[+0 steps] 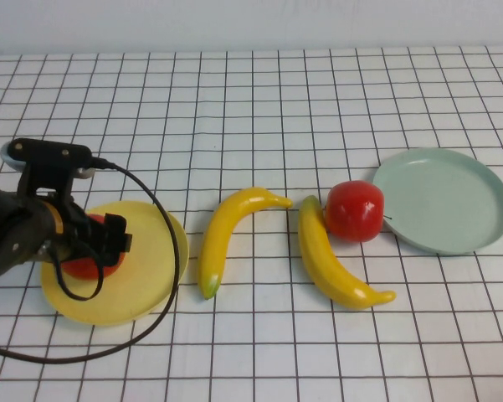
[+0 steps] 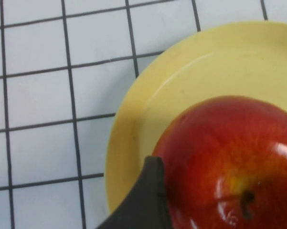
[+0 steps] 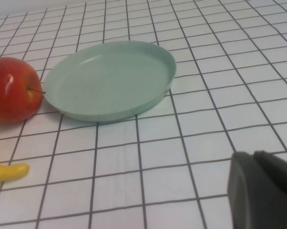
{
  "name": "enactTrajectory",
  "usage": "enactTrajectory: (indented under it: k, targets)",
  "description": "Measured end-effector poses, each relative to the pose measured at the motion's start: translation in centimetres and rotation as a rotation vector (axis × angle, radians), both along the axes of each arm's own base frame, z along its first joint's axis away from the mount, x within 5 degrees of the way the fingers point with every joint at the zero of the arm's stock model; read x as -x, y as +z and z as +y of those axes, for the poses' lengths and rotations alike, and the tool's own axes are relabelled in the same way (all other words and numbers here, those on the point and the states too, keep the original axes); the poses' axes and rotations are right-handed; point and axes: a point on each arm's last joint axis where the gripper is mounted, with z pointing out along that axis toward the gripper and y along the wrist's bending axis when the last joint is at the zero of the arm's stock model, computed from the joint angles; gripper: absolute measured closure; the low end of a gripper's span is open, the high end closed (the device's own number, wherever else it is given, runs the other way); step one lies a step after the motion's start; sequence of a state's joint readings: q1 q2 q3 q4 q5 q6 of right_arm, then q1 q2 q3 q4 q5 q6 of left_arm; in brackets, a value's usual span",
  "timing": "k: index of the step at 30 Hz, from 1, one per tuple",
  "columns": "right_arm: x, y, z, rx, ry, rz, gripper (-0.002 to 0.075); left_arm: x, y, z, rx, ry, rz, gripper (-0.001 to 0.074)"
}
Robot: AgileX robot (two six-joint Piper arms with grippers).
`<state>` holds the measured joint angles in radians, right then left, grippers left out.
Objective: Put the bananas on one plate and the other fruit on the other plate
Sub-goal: Put one type of fruit in the left plate
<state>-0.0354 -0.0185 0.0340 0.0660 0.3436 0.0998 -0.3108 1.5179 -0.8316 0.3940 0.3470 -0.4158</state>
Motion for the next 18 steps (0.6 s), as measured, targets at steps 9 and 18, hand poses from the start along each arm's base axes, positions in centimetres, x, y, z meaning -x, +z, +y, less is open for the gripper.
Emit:
enactTrajectory:
  k: [9,18]
  targets:
    - [0.0,0.0,0.0,0.000,0.000,0.000,0.0741,1.9,5.0,0.0,0.040,-0.024,-0.146,0.0066]
    - [0.0,0.0,0.0,0.000,0.000,0.000,0.0741,3.2,11.8,-8.3,-0.056,-0.436,-0.228,0.0066]
